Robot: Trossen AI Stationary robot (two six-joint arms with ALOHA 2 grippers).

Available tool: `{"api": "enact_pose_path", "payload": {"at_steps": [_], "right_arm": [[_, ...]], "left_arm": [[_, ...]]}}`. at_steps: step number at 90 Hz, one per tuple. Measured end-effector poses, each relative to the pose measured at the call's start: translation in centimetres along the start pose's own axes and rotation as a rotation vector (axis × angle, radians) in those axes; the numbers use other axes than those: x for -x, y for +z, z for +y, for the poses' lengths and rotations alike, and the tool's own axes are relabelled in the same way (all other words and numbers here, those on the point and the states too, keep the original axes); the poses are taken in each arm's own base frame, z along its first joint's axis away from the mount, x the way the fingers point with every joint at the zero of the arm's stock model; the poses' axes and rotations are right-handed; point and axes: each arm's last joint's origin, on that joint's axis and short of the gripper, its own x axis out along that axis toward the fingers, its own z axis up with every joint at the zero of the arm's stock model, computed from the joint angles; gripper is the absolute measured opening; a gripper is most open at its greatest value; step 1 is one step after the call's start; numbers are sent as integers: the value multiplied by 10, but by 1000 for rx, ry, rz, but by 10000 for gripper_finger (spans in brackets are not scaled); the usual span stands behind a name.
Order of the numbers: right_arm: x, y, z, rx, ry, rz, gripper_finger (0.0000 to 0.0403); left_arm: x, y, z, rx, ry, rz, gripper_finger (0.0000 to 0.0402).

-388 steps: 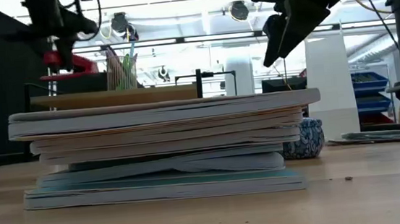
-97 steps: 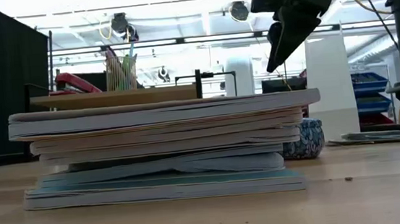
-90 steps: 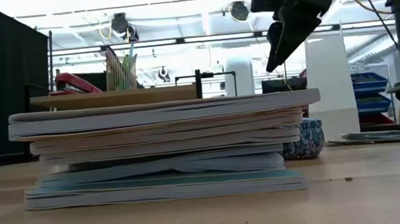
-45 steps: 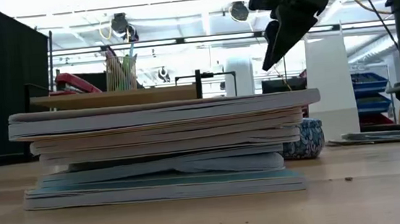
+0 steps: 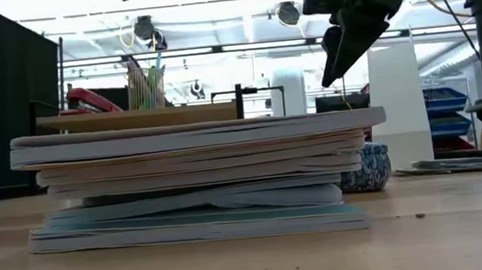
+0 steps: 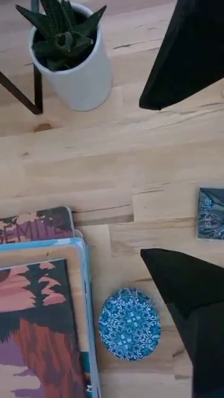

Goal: Stock shelves
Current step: Put the blue tape dispenser on the shelf

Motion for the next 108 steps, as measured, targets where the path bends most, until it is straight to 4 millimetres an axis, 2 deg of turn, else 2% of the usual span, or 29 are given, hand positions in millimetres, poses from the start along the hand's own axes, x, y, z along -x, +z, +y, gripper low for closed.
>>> {"api": "enact_pose_path", "payload": {"at_steps": [12, 28, 52, 70, 84, 99, 108], "right_arm": [[-2, -1, 0, 5, 0, -6, 363], [-15, -13, 1, -1, -1, 12, 363], [-36, -39, 2, -48, -5, 89, 363], [-41, -43, 3, -50, -5, 81, 363], [-41, -41, 3, -23, -2, 55, 363], [-41, -37, 3, 1, 0, 14, 363], [-41, -35, 3, 11, 0, -2, 363]], "left_arm": [[-8, -13, -15, 7, -17, 64, 292], [-26, -35, -40, -94, -15, 141, 292], [-66, -61, -78, -104, 15, 298, 292], [-98, -81, -103, -102, 23, 400, 292], [-107, -88, -108, -64, 76, 397, 292], [-108, -91, -103, -26, 151, 425, 292], [-115, -96, -100, -24, 148, 434, 292]]}}
